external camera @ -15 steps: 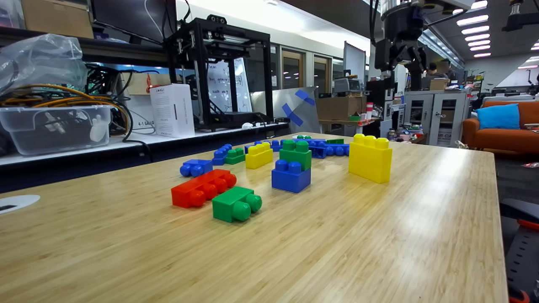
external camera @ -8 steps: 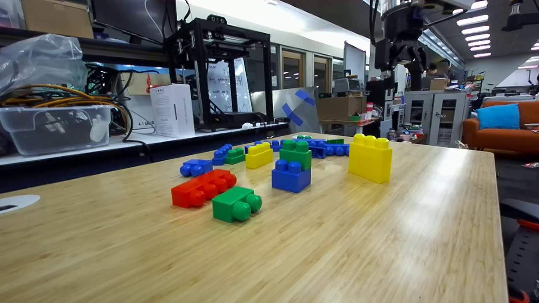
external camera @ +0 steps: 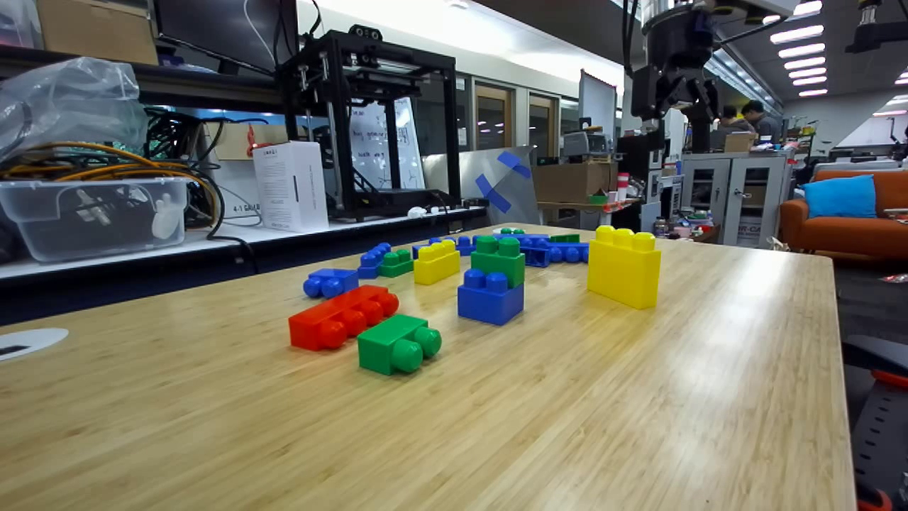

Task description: Place one block on top of the stacked blue and green blocks

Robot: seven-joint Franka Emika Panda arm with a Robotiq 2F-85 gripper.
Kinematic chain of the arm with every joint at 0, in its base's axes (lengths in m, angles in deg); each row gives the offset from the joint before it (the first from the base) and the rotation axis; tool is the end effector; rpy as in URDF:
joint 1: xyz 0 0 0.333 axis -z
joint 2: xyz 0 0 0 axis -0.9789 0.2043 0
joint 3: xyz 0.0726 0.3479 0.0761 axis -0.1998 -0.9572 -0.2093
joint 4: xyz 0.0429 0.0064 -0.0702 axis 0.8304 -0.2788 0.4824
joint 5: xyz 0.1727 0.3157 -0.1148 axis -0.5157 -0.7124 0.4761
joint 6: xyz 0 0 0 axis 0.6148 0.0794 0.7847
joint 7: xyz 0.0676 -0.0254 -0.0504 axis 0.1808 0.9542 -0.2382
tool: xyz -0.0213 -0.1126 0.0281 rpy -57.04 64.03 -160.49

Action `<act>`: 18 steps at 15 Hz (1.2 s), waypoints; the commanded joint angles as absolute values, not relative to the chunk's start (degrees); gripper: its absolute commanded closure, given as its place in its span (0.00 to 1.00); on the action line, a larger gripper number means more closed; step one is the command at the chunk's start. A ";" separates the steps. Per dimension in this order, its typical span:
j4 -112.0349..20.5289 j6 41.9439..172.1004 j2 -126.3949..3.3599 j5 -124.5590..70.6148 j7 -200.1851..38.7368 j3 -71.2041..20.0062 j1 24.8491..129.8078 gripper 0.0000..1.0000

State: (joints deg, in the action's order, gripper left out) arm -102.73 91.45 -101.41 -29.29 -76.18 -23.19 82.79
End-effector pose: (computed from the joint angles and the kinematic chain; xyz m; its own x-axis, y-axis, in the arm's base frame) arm 0.3442 -0.0679 0.4207 0.9777 -0.1700 -0.1231 -0.1755 -0.9838 -0.0356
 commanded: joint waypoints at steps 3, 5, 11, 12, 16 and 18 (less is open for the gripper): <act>-102.67 91.37 -101.39 -29.49 -76.00 -23.64 83.26 0.00; -102.67 91.37 -101.39 -29.49 -76.00 -23.64 83.26 0.00; -100.61 91.38 -99.48 -29.90 -75.50 -24.08 82.42 0.00; -99.67 91.49 -98.72 -29.67 -75.84 -24.56 82.07 0.00; -96.27 91.54 -96.03 -29.47 -75.34 -26.10 80.47 0.00; -94.49 92.05 -94.06 -29.78 -74.41 -26.77 79.40 0.00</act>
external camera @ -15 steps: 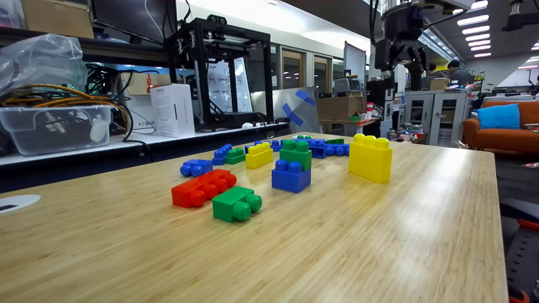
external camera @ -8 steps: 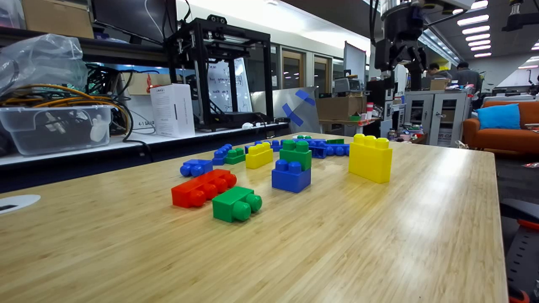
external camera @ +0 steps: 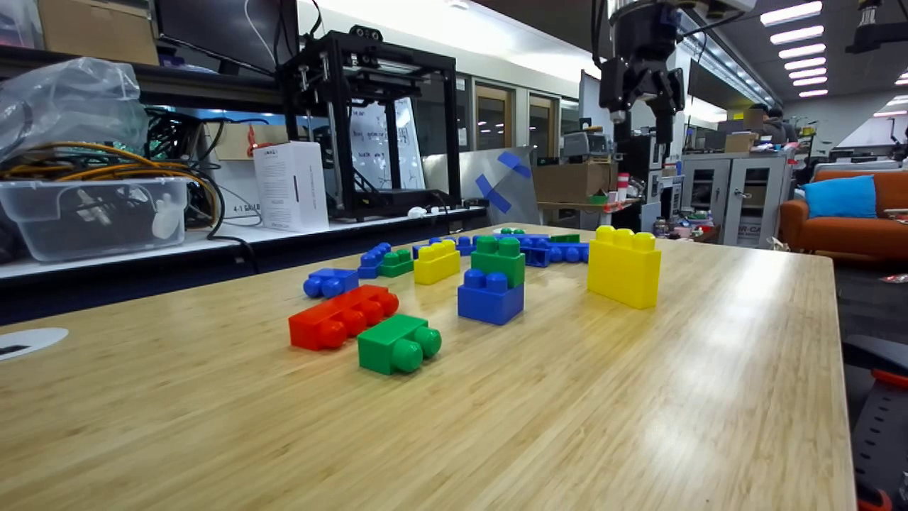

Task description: Place one block on top of the stacked blue and green blocks

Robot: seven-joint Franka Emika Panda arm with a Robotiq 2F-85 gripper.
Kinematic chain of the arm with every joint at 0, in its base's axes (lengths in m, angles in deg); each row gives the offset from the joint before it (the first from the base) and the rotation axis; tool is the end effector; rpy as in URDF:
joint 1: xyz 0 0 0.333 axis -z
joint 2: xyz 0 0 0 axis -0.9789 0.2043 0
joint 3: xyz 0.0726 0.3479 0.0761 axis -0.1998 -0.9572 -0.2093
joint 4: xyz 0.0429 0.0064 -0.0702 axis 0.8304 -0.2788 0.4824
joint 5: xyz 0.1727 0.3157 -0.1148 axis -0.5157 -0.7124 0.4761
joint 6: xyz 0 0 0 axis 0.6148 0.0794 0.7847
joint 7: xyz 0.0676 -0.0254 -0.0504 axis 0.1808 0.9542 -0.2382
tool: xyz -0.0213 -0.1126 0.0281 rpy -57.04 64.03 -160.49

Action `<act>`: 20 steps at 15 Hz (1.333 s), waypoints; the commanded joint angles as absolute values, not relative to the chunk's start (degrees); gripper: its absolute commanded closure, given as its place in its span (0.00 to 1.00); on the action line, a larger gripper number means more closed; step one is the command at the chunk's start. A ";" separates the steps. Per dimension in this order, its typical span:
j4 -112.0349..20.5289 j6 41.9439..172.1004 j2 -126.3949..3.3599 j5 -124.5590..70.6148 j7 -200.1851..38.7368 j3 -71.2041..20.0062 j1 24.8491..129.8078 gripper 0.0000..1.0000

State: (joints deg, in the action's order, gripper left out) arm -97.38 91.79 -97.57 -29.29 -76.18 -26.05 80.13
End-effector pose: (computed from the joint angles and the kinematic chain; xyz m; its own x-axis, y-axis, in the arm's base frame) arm 0.3815 -0.0377 0.4368 0.9924 -0.0846 -0.0895 -0.0860 -0.9962 -0.0118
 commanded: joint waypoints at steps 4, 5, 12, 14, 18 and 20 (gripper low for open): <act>-91.29 94.46 -89.58 -31.03 -73.75 -28.93 76.47 0.00; -90.53 95.17 -88.31 -31.53 -73.88 -29.65 75.67 0.00; -85.39 95.60 -80.67 -34.99 -70.83 -33.66 71.72 0.34; -84.52 95.63 -79.37 -34.83 -70.49 -34.83 70.98 0.48; -83.06 95.79 -76.80 -33.94 -70.90 -37.15 69.38 0.77; -82.51 95.91 -75.50 -33.86 -71.12 -38.21 68.61 0.90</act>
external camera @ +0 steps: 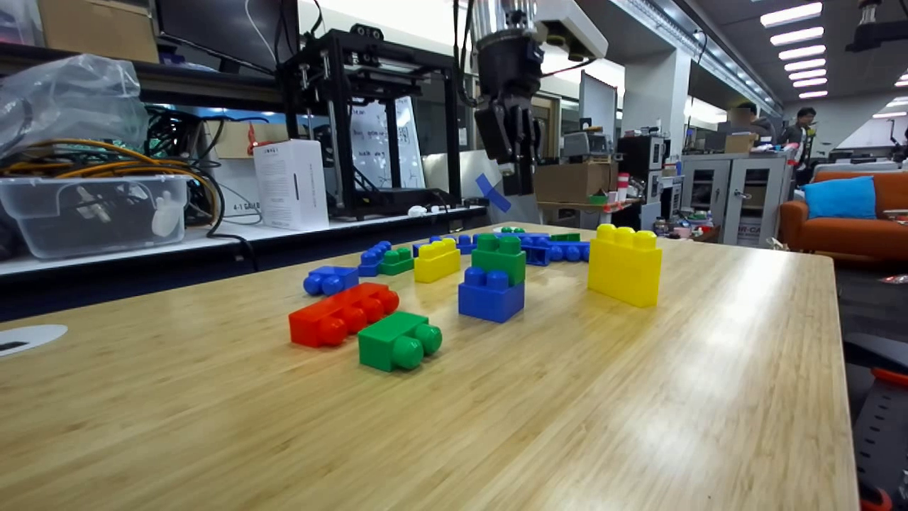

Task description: Place one block on top of the stacked blue and green blocks

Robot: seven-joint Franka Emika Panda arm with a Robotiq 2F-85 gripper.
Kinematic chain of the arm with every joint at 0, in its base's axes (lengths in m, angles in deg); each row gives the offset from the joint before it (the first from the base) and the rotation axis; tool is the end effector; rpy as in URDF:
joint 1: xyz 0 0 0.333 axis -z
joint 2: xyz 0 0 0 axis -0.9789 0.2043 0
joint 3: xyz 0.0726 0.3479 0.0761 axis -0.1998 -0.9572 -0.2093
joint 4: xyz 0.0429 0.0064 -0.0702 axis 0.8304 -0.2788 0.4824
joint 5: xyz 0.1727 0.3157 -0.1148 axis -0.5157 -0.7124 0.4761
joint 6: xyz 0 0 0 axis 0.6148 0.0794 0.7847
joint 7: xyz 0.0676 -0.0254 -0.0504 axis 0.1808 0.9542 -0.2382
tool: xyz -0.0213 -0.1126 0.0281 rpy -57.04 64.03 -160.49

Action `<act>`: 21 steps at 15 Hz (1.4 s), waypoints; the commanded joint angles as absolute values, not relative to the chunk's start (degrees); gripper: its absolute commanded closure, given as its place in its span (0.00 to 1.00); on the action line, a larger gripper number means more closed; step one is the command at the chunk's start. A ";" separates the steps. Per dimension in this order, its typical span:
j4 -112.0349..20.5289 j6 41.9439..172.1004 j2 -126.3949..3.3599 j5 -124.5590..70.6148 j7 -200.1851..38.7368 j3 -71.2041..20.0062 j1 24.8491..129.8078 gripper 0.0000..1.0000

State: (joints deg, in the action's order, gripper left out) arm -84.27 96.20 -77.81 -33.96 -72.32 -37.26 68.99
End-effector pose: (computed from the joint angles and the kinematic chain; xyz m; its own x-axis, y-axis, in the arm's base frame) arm 0.4653 0.1452 0.3878 0.9410 0.3145 -0.1251 0.3089 -0.9491 -0.0621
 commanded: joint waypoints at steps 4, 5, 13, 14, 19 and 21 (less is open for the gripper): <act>-81.36 96.28 -73.09 -33.98 -71.62 -40.04 67.20 1.00; -80.95 96.30 -72.50 -33.88 -71.93 -40.46 66.85 1.00; -79.95 98.79 -68.73 -34.89 -71.23 -42.17 65.73 1.00; -80.02 99.49 -68.33 -35.23 -70.98 -42.27 65.80 1.00; -79.11 102.12 -65.21 -37.11 -71.28 -43.01 65.78 1.00; -78.48 102.04 -64.08 -38.34 -71.26 -43.25 65.94 1.00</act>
